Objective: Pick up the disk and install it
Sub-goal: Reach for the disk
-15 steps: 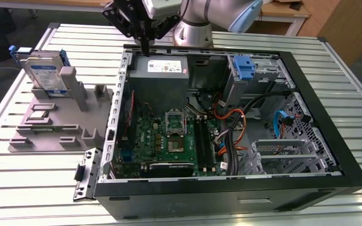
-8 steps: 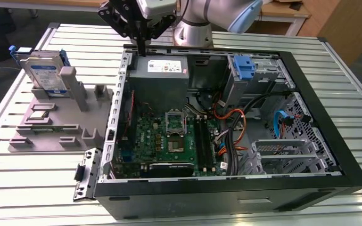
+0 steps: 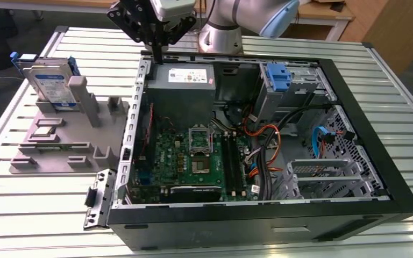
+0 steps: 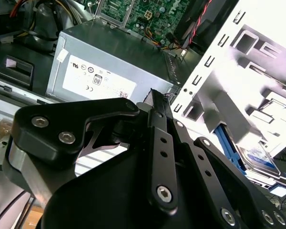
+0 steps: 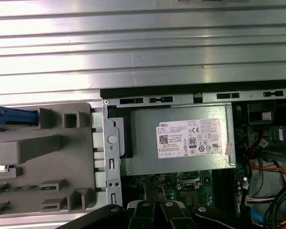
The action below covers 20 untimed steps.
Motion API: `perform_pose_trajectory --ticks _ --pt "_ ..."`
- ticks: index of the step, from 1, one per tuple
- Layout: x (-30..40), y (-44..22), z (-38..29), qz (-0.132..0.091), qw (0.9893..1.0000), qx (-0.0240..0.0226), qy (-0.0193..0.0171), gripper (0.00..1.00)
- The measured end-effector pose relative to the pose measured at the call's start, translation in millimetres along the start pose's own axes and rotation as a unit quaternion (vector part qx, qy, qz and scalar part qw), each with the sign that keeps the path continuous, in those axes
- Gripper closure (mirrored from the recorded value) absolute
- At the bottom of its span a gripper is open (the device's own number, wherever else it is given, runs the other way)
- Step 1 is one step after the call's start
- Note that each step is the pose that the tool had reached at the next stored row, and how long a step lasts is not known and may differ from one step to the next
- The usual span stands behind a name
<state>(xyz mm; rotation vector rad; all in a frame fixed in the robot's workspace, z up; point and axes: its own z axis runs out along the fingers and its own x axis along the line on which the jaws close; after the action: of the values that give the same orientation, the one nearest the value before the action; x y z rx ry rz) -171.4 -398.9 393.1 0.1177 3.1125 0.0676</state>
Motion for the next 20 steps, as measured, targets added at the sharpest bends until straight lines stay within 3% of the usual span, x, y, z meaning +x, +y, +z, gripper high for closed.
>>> perform_pose_trajectory --ticks 9,20 --pt "2.1 -0.2 -0.1 0.0 1.0 0.0 0.0 0.9" --pt "19.7 -1.5 -0.4 0.0 1.0 -0.0001 -0.0001 0.9"
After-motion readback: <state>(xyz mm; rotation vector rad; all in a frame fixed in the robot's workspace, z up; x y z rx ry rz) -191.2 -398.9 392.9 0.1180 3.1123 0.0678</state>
